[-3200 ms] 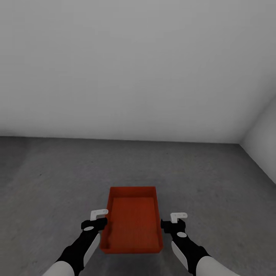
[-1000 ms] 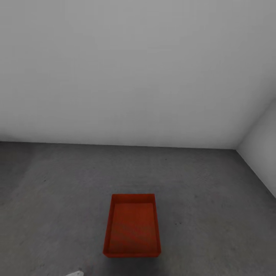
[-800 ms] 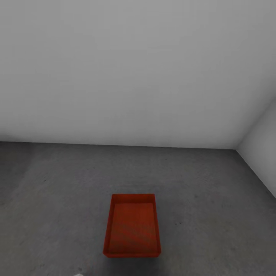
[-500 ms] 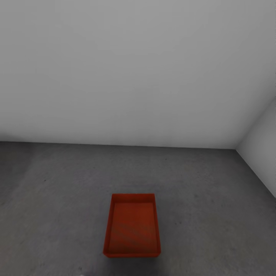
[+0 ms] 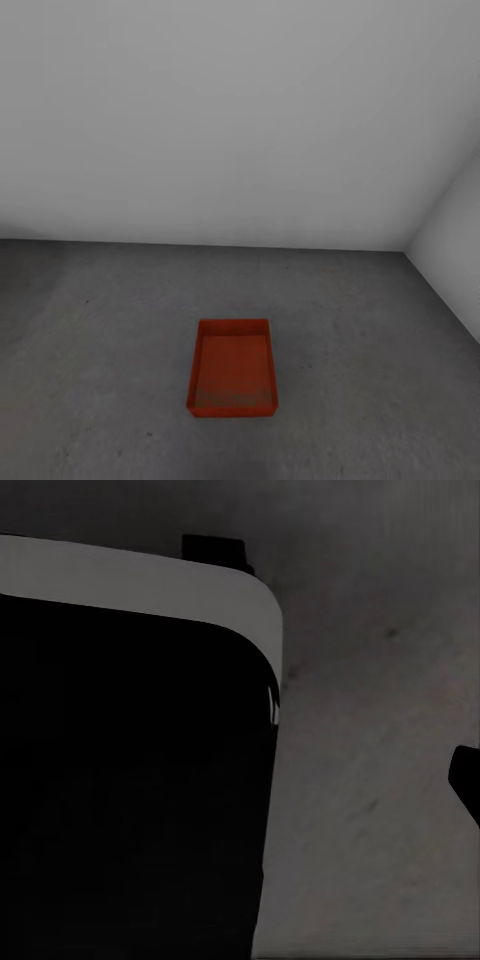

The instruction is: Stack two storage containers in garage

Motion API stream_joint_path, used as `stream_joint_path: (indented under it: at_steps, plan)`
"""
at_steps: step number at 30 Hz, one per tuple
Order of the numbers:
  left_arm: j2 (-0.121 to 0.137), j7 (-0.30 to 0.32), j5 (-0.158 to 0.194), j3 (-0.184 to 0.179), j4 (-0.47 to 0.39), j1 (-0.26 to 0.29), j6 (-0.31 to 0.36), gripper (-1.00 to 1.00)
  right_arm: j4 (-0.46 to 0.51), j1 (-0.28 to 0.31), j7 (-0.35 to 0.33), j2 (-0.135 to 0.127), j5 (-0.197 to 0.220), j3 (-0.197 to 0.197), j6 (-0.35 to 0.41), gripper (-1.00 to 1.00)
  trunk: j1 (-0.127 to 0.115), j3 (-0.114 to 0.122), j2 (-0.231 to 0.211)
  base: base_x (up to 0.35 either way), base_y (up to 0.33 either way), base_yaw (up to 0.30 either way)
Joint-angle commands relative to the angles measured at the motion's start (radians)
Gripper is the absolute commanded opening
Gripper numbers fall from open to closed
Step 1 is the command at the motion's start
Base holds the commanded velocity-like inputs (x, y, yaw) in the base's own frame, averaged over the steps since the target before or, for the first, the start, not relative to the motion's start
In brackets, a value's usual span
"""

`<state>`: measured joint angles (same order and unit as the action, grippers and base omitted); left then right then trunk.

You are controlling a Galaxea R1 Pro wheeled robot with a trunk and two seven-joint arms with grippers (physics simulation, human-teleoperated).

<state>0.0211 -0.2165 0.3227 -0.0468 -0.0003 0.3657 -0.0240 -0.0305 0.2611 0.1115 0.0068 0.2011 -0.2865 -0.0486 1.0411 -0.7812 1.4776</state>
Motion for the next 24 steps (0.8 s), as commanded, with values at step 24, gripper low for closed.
stream_joint_path:
  at_steps: [24]
  plan:
    - [0.002,-0.001,0.000,-0.008,-0.006,-0.021,-0.014,1.00,-0.003,-0.010,0.002,0.002,0.014,-0.005,-0.018,1.00,-0.001,0.014,0.000,-0.206,0.066,0.000]
